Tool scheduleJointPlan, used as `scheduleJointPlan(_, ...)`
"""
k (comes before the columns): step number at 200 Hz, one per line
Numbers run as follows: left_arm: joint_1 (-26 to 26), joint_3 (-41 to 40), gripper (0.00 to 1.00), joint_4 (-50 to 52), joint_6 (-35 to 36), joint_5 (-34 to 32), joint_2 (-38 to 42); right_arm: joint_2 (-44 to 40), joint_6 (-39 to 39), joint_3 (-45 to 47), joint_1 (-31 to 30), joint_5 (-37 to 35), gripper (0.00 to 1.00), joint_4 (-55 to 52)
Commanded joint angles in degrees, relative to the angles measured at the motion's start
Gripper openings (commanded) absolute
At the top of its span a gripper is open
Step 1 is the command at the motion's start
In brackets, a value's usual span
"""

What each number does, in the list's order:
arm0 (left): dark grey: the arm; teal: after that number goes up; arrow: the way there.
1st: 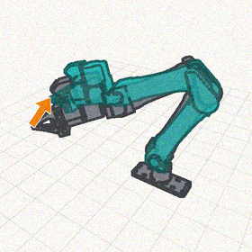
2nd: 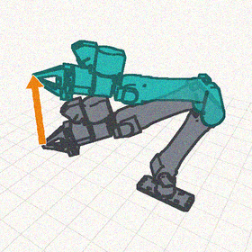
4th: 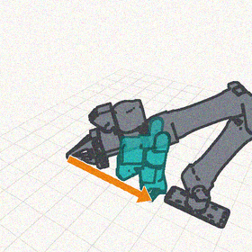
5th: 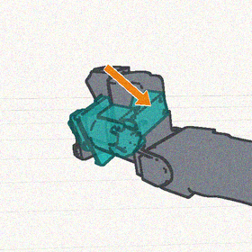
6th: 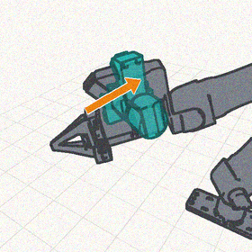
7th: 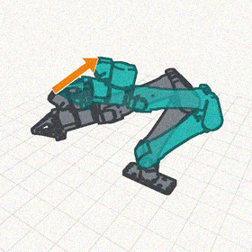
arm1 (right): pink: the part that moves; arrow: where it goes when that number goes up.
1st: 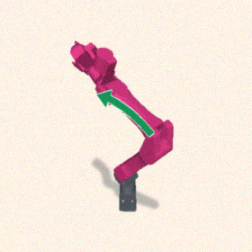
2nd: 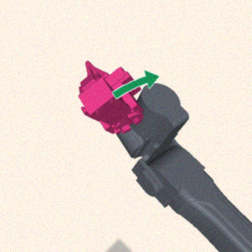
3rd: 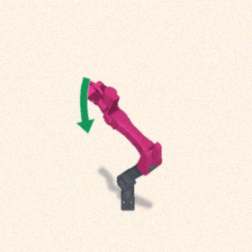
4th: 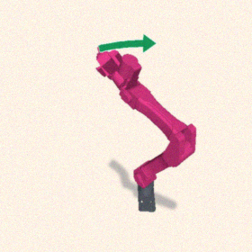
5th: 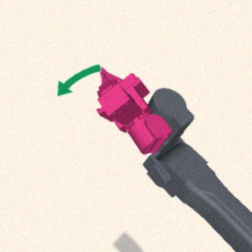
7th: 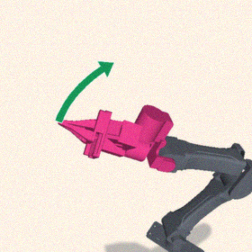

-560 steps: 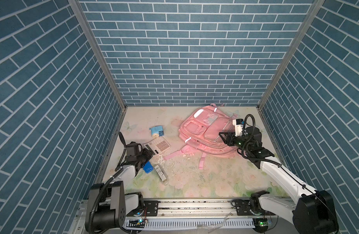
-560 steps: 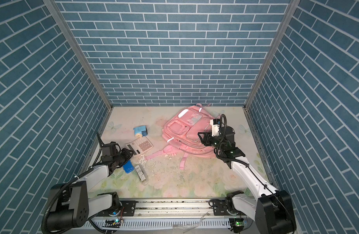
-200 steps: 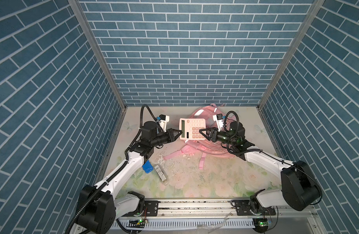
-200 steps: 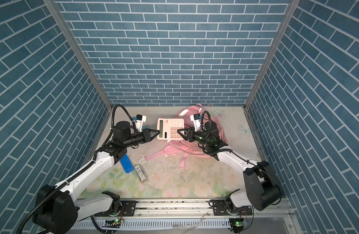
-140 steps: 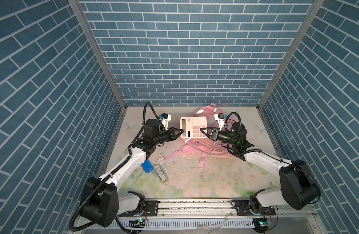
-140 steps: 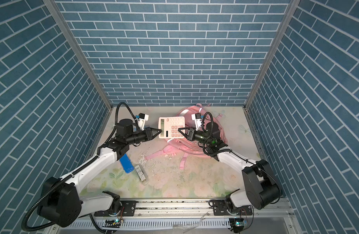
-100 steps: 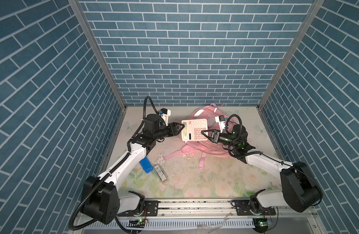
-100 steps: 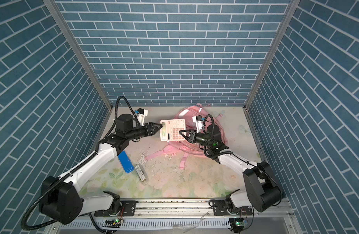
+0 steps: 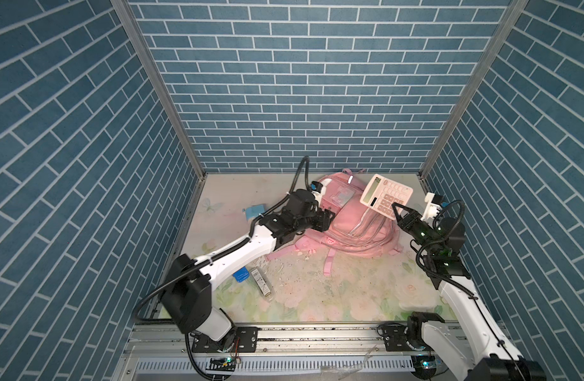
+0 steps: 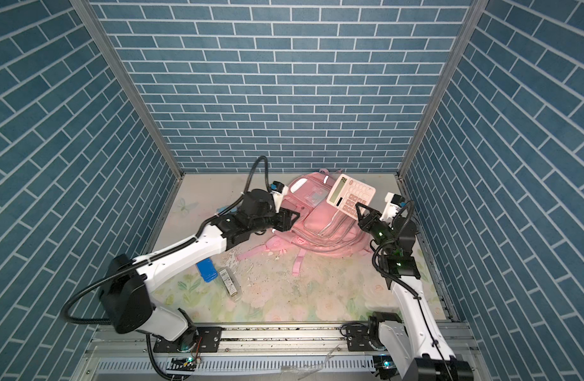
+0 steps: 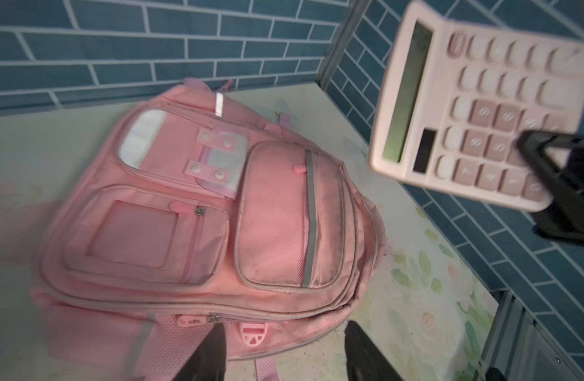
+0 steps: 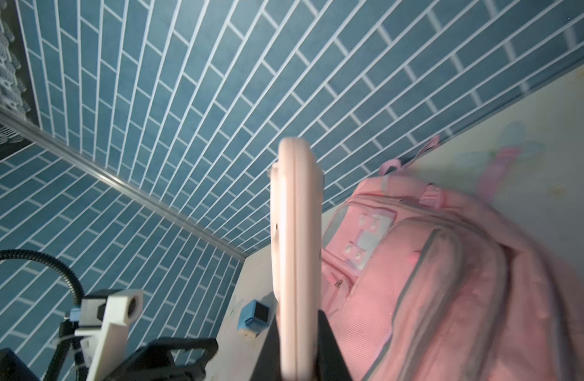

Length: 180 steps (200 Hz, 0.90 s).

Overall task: Pack books, pencil case, and school supplies into a backpack
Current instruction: Open the student bag at the center of the table.

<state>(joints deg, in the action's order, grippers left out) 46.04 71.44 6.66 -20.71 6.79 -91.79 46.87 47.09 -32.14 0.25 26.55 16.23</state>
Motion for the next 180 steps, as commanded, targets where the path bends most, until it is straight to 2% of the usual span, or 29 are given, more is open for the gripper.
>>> scheduleJointPlan(1,4.9,5.0,0.58,1.8,4.6,-4.7,-5.9,-4.8,-3.6,1.6,0.6,-5.9,0.05,-9.0)
scheduleJointPlan(44,11.6,17.5,0.6,4.6,10.2,-5.1,-20.7,-13.3,-1.6,5.2,0.8,-13.9,0.04,-12.8)
scheduleJointPlan(84,12.2,24.5,0.63,6.6,9.9,-8.1,-28.3,-18.4,-2.8,5.1,0.8,-19.7,0.03,-17.8)
scheduleJointPlan(107,12.2,29.9,0.64,10.9,8.7,-13.1,-32.4,-19.6,-3.1,4.8,0.9,-20.7,0.03,-18.6)
scheduleJointPlan(161,12.1,38.2,0.64,17.3,6.2,-18.5,-39.6,-19.5,-3.0,5.2,0.9,-19.8,0.03,-19.3)
scheduleJointPlan(173,12.1,40.3,0.61,18.8,6.0,-18.9,-41.0,-19.6,-3.0,5.3,0.9,-19.8,0.02,-19.4)
scheduleJointPlan(180,12.1,41.7,0.55,19.8,5.9,-19.1,-41.7,-19.6,-3.0,5.3,0.8,-19.9,0.02,-19.6)
